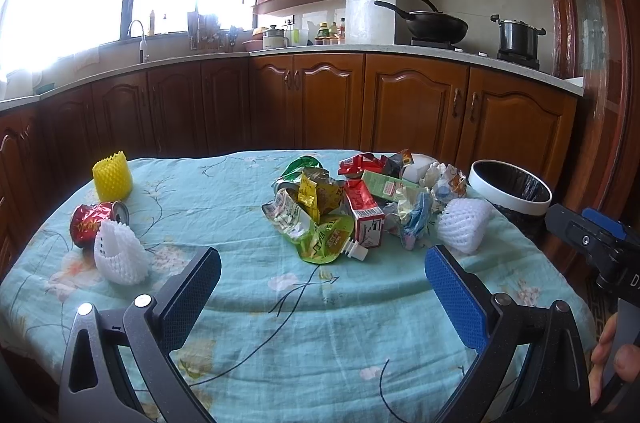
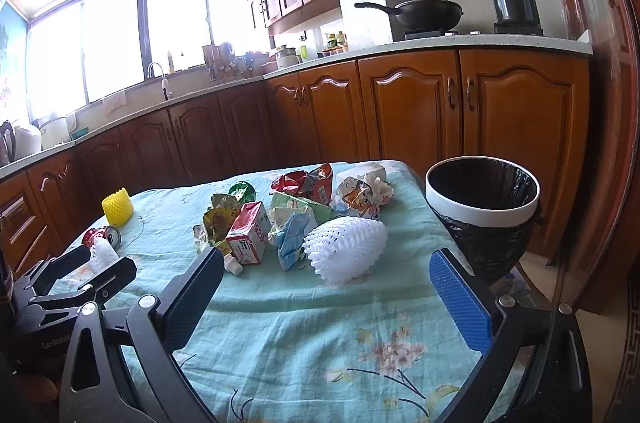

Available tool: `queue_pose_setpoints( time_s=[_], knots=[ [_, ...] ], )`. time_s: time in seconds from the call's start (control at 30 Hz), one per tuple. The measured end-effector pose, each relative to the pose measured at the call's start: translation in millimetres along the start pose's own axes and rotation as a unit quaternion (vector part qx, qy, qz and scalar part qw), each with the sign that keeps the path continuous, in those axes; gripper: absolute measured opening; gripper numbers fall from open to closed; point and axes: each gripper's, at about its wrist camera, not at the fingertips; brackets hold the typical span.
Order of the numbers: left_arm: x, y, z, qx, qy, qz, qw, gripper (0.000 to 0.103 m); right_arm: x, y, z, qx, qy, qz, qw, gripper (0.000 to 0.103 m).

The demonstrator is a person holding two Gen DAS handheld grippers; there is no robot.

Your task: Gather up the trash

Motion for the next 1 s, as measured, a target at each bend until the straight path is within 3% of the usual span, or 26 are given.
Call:
queue_pose_setpoints(
  time_s=[0.47,1.0],
  knots=[
    [2,11,3,-0.011,0.000,0.003,0.9999,0.102,2,4,2,-0.003,0.005,0.011,1.000,0.103],
    [13,48,14,-0.058,0.006,0.011,0.9982,0.102,21,30,-2,-0.041,0.033,0.027,0.998,0.103]
  ],
)
Point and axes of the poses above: each gripper's, at about its wrist camera, not at the fingertips, and y roughly the way its jaws point, x to its right, z to its top, and after that the axes turned 12 degrees about -y, right-handed
